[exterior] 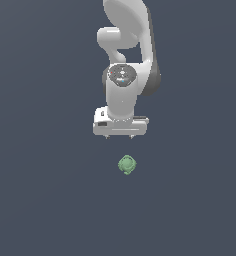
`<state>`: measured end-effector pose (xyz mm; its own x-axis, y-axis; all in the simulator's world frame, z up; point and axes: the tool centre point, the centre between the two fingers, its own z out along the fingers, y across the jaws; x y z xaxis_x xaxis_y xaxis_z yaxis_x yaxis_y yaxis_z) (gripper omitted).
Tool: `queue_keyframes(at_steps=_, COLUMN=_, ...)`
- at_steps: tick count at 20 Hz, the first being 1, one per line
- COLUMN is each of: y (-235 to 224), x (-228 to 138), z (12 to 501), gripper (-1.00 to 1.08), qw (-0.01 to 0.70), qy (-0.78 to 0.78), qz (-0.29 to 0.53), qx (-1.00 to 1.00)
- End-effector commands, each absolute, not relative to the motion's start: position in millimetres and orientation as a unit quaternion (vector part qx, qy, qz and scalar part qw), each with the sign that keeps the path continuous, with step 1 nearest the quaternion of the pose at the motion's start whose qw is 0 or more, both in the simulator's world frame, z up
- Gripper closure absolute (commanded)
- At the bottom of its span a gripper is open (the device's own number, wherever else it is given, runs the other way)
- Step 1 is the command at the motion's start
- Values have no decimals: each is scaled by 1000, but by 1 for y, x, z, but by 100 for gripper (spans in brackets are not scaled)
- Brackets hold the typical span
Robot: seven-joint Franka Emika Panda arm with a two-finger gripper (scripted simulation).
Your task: Pick up the object and move it to a goal position.
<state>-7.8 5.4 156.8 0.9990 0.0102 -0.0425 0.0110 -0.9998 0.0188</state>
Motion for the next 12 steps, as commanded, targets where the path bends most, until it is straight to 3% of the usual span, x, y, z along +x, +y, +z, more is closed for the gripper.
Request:
queue_keyframes(at_steps=1, y=5, x=-8, z=157, gripper=-92, qw=10, qy=5, qz=-21, qx=1000)
queue_keyframes(at_steps=12, y=19, x=1, z=163, gripper=-92, qw=17, qy=35, qz=-13, qx=999)
